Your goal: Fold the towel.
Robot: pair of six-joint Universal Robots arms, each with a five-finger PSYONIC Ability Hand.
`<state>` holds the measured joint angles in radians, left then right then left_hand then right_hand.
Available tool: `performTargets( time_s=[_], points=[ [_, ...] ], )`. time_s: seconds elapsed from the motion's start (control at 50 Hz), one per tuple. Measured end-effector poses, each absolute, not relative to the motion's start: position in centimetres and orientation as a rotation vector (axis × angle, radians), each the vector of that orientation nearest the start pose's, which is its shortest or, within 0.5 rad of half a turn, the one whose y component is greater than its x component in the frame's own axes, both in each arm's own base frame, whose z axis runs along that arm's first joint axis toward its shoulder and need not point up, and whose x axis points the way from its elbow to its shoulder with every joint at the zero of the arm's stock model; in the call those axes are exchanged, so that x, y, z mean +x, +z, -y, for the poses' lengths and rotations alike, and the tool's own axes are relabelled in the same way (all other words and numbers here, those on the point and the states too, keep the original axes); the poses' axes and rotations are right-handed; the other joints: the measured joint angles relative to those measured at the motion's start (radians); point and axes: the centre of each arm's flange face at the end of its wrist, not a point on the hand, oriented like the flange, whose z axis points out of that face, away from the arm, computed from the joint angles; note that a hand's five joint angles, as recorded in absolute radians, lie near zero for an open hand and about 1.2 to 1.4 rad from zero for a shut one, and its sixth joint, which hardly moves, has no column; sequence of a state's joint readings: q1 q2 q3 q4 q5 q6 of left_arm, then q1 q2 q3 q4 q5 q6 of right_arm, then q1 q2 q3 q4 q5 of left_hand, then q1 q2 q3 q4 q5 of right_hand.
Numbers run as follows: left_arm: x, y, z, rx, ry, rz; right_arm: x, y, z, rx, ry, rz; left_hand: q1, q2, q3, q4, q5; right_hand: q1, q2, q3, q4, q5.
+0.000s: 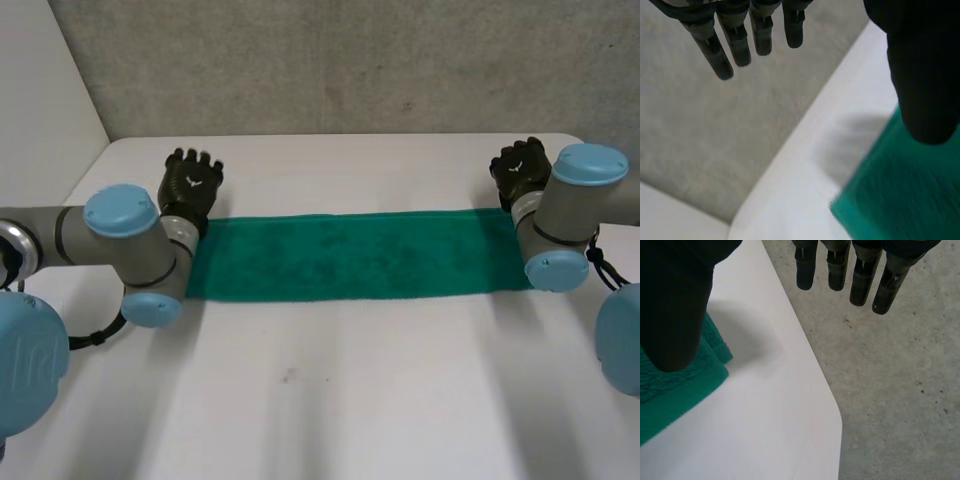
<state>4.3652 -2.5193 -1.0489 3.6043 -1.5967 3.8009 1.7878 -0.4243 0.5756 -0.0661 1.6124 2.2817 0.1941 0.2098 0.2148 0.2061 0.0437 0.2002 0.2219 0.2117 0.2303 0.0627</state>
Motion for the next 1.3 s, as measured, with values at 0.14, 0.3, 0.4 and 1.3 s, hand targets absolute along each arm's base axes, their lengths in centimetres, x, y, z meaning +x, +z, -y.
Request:
performTargets(
  time_s=[0.14, 0.3, 0.4, 1.3],
  points=[
    [-29.0, 14.7, 40.5, 0.927, -2.18, -1.653, 23.1, 14.0, 46.9, -1.211, -2.309, -2.391, 0.0, -0.009, -0.005, -0.003, 0.001, 0.0, 0.0, 0.0, 0.0, 0.0],
    [-27.5, 17.0, 37.6, 0.879, -2.159, -1.682, 21.9, 19.3, 43.5, -0.955, -2.221, -2.319, 0.0, -0.009, -0.004, -0.003, 0.001, 0.0, 0.0, 0.0, 0.0, 0.0],
    [-26.1, 17.6, 34.8, 0.841, -2.149, -1.782, 19.9, 20.6, 41.4, -0.896, -2.136, -2.318, 0.0, -0.009, -0.004, -0.003, 0.001, 0.0, 0.0, 0.0, 0.0, 0.0],
    [-23.6, 16.8, 28.4, 0.656, -2.155, -2.196, 5.8, 15.9, 44.1, -0.751, -2.037, -2.824, 0.0, -0.009, -0.005, -0.003, 0.001, 0.758, 0.955, 0.967, 0.96, 0.917]
  ],
)
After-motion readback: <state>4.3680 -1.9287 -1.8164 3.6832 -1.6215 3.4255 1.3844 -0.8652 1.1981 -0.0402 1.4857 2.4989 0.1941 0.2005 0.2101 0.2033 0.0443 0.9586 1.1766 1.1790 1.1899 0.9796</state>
